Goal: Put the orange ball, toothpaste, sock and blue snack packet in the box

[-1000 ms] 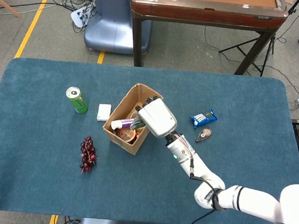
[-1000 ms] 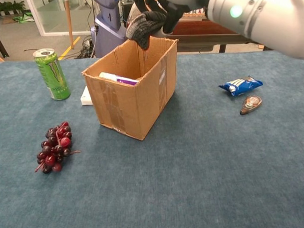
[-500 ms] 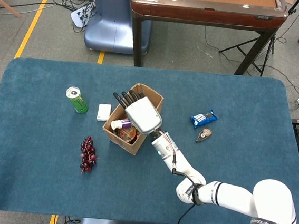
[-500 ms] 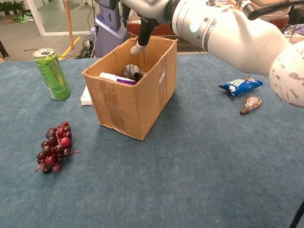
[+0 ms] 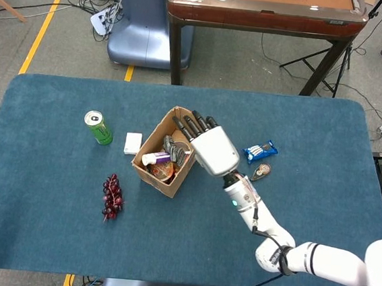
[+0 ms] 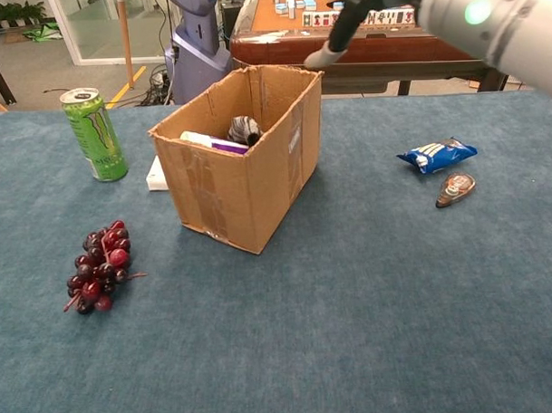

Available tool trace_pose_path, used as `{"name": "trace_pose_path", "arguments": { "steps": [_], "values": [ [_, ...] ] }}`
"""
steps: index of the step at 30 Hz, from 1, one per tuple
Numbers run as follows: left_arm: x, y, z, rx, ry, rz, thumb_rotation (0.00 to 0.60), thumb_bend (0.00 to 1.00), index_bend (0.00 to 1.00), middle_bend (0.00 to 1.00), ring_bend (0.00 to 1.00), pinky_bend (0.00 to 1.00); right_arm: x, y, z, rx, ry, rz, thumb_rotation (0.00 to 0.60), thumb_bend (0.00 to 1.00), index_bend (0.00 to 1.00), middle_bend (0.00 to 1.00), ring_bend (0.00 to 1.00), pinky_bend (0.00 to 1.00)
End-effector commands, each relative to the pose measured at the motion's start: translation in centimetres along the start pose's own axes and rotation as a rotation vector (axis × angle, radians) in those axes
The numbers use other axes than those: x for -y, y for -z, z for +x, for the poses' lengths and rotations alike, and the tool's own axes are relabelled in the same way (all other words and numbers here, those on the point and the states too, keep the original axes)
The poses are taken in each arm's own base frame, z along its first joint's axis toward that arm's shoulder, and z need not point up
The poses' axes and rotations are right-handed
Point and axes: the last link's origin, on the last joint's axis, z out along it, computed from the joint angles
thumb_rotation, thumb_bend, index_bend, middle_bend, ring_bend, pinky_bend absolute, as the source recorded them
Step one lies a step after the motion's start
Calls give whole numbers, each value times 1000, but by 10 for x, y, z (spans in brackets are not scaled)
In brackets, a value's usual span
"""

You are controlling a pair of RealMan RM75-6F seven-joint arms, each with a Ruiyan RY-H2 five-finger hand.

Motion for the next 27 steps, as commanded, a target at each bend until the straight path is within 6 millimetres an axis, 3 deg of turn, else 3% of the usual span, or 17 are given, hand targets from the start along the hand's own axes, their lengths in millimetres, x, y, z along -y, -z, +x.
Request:
{"name": "trace_pose_path", "arguments": {
  "steps": [1, 6, 13, 16, 23, 27],
  "values": [
    [1, -2, -2, 5, -4, 7, 600, 262, 509, 460, 415, 607, -37, 19, -6, 53, 20, -90, 600, 0, 152, 256, 156, 363],
    [1, -4, -3, 10, -8, 12, 600, 261, 508, 460, 415, 607, -80, 28, -21, 108, 22, -193, 600, 0, 192, 345, 242, 404],
    [1, -4, -4, 9, -7, 19, 600, 261, 509, 460, 415, 607, -123, 35, -55, 228, -20, -322, 600, 0, 272, 610, 511, 606],
    [2, -4, -4, 7, -4, 20, 600, 262, 508, 460, 416, 607, -131, 37, -70, 288, -36, -346, 600, 0, 304, 731, 631, 726],
    [1, -4, -3, 4, 0, 17, 600, 262, 508, 460, 416, 607, -135, 43, -103, 408, -24, -369, 600, 0, 325, 969, 857, 882],
    [2, -3, -3, 3, 1, 18, 600, 262, 509, 460, 416, 607, -134, 46, -119, 468, -20, -371, 600, 0, 325, 1000, 975, 965]
  ]
}}
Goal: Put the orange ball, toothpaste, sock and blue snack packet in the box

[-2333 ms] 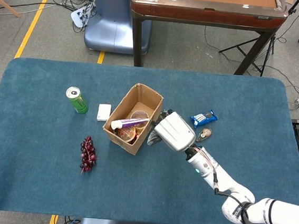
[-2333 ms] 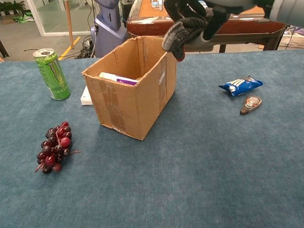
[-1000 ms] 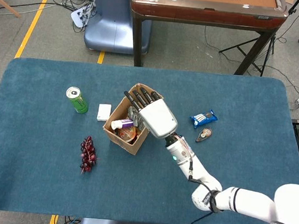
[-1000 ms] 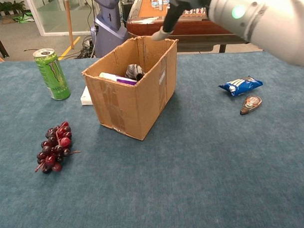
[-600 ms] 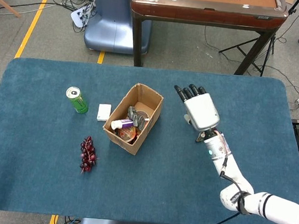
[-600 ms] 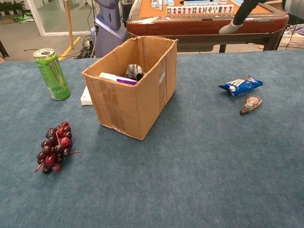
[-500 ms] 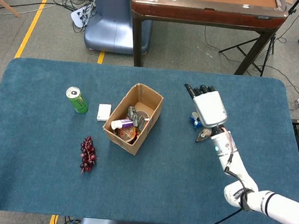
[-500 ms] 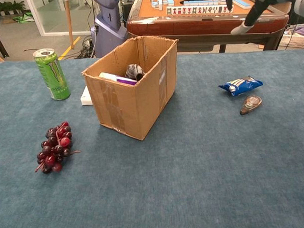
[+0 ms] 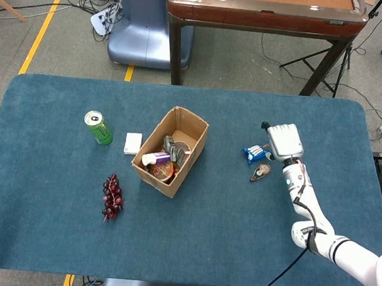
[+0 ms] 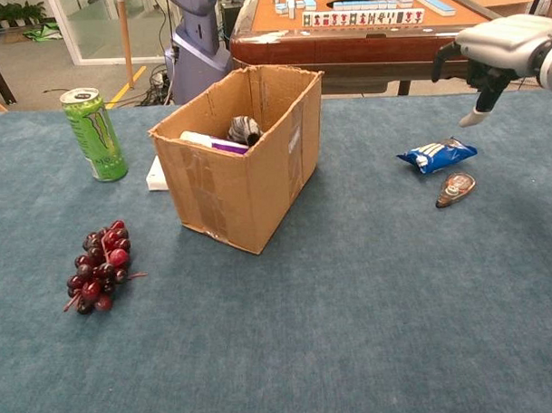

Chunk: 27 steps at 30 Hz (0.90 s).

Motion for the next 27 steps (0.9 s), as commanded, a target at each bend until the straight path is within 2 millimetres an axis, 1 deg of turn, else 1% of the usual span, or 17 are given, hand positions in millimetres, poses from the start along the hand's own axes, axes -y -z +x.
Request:
{"name": "trace_pose_path", "arguments": {
  "steps": [1, 4, 8, 15, 19, 24, 27],
  "values": [
    [0, 0, 0, 0, 0, 0, 600, 261, 509, 460, 416, 607, 3, -3, -14, 52, 11, -1, 600, 0, 325, 1000, 992, 980],
    [1, 0, 0, 0, 1, 2, 600, 262, 508, 460, 416, 607, 4, -4, -23, 90, 12, -5, 600, 0, 326, 1000, 1000, 998],
    [1, 0, 0, 0, 2, 2, 600, 261, 508, 460, 416, 607, 4, -6, -30, 123, 0, -15, 600, 0, 331, 1000, 1000, 1000],
    [1, 0, 0, 0, 2, 5, 600, 262, 509, 460, 416, 607, 7, -15, -39, 160, -25, -32, 600, 0, 332, 1000, 1000, 1000],
    [2, 0, 0, 1, 2, 6, 600, 261, 509, 461, 416, 607, 13, -21, -42, 175, -41, -31, 600, 0, 332, 1000, 1000, 1000],
    [2, 0, 0, 2, 6, 11, 600, 261, 508, 460, 416, 607, 23, -28, -45, 187, -55, -22, 600, 30, 332, 1000, 1000, 1000],
    [2, 0, 1, 2, 6, 11, 600, 261, 508, 460, 416, 607, 27, -31, -46, 192, -61, -20, 600, 66, 332, 1000, 1000, 1000]
  ]
}}
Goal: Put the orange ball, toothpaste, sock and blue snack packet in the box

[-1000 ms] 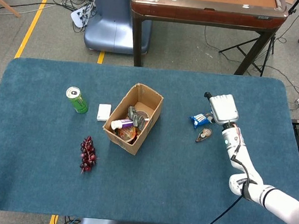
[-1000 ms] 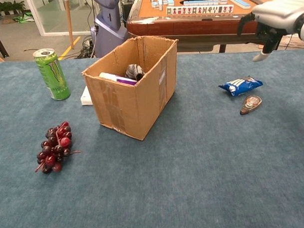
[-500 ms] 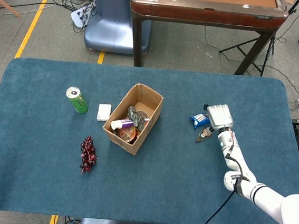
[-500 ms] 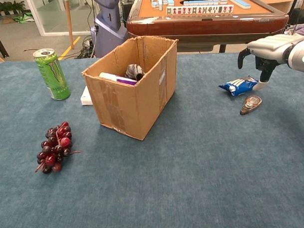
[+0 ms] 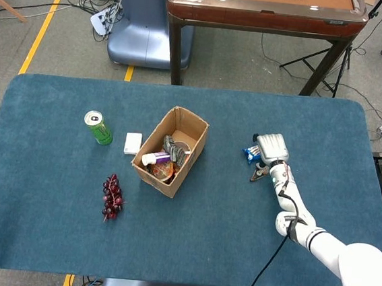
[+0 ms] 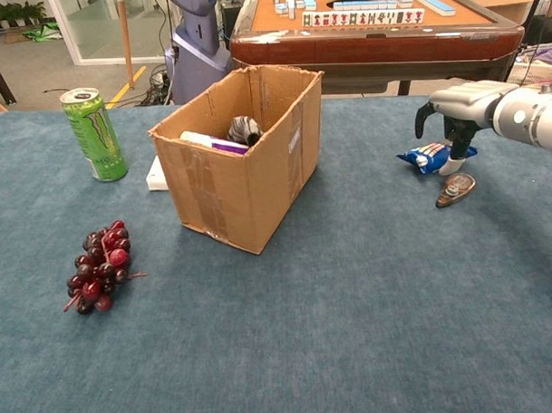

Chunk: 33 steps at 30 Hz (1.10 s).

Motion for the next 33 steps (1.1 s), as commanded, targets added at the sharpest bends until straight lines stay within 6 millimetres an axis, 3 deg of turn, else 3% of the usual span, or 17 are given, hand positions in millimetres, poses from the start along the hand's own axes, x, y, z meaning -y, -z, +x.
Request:
{"name": "trace_pose_path", "arguments": {
  "steps": [1, 6, 16, 24, 33],
  "values": [
    [0, 0, 0, 0, 0, -1, 600, 262, 508, 460, 416, 607, 5, -4, -1, 7, -13, 4, 600, 79, 332, 1000, 1000, 1000],
    [0, 0, 0, 0, 1, 0, 600, 261, 509, 460, 416, 607, 9, -7, -2, 19, -19, 6, 600, 125, 336, 1000, 1000, 1000],
    [0, 1, 0, -1, 0, -1, 600, 262, 508, 460, 416, 607, 7, -10, -7, 46, -5, -10, 600, 326, 421, 1000, 1000, 1000],
    [-1, 1, 0, 0, -2, 0, 600, 262, 509, 460, 416, 607, 5, -8, -8, 42, -15, -11, 600, 364, 562, 1000, 1000, 1000],
    [0, 0, -1, 3, -2, 1, 600, 261, 508, 460, 416, 607, -3, 0, 10, -13, -33, 9, 600, 374, 593, 1000, 1000, 1000]
  ]
}}
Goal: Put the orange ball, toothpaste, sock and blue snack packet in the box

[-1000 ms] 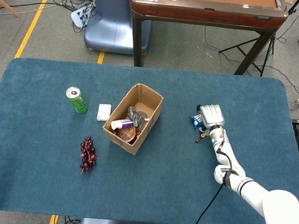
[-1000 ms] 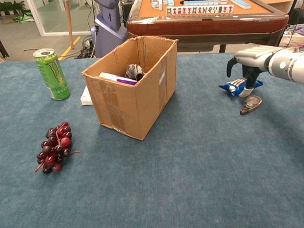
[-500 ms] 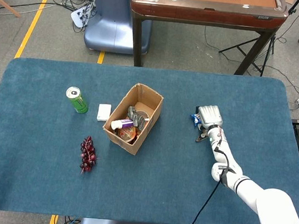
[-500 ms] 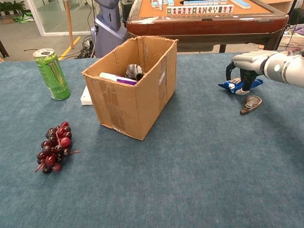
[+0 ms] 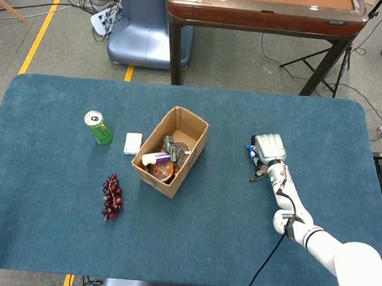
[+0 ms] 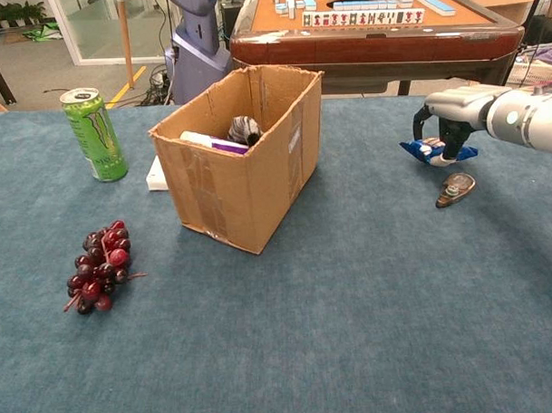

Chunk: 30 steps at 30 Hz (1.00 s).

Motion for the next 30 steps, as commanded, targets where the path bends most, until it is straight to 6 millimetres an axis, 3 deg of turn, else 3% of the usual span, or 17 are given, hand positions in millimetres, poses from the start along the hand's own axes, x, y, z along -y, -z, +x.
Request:
{"name": "trace_pose_path", "arguments": {
  "steps": [1, 12, 20, 25, 30],
  "values": [
    [0, 0, 0, 0, -2, 0, 600, 262, 508, 460, 416, 607, -5, 4, 13, -32, -2, 6, 600, 374, 593, 1000, 1000, 1000],
    [0, -1, -1, 2, -3, 0, 600, 262, 508, 460, 416, 607, -8, 24, 59, -139, -16, 26, 600, 374, 593, 1000, 1000, 1000],
    [0, 0, 0, -1, -1, 0, 600, 261, 509, 460, 416, 607, 1, 46, 110, -258, -3, 55, 600, 375, 593, 1000, 1000, 1000],
    [-1, 0, 0, -4, 3, -3, 600, 262, 509, 461, 416, 607, 21, 63, 144, -332, 9, 99, 600, 374, 593, 1000, 1000, 1000],
    [-1, 1, 1, -7, 4, -4, 600, 262, 509, 460, 416, 607, 53, 80, 164, -370, 15, 179, 600, 374, 593, 1000, 1000, 1000]
  ]
}}
